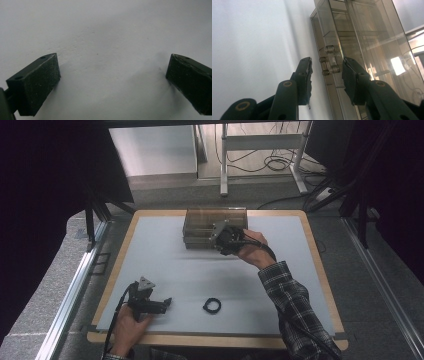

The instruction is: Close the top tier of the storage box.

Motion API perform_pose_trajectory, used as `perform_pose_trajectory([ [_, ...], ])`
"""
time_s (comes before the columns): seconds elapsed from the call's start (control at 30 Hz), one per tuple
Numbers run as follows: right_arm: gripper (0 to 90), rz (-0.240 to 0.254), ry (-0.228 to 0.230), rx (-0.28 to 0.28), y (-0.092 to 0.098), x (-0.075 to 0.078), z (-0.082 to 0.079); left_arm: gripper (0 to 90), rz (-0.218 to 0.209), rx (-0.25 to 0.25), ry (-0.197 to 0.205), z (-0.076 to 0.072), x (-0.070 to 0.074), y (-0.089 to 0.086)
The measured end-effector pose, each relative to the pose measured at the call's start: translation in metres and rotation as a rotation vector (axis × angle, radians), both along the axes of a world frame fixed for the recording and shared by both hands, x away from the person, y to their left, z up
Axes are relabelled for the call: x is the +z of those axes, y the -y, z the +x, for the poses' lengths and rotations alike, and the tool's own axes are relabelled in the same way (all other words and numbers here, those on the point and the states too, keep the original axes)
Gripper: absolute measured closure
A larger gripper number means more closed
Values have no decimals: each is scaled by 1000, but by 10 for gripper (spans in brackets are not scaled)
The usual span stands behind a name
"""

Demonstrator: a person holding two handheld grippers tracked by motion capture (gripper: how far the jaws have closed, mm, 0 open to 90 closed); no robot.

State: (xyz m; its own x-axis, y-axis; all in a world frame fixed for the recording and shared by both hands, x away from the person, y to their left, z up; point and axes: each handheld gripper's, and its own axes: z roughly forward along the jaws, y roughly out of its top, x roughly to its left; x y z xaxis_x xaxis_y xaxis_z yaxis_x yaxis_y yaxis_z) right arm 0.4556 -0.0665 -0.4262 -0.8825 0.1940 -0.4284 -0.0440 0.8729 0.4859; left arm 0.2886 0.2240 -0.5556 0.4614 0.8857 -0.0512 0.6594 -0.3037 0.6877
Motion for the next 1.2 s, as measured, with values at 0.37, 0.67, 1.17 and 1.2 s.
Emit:
perform_pose_trajectory([
  [0.37,578,39,-81,-4,12,7,16,0,0,0,0,0,0,0],
  [0.67,578,30,-110,-3,20,9,28,0,0,0,0,0,0,0],
  [1.17,620,-1,-145,-19,35,0,46,0,1,0,0,0,0,0],
  [1.2,627,-4,-145,-20,36,0,46,0,1,0,0,0,0,0],
])
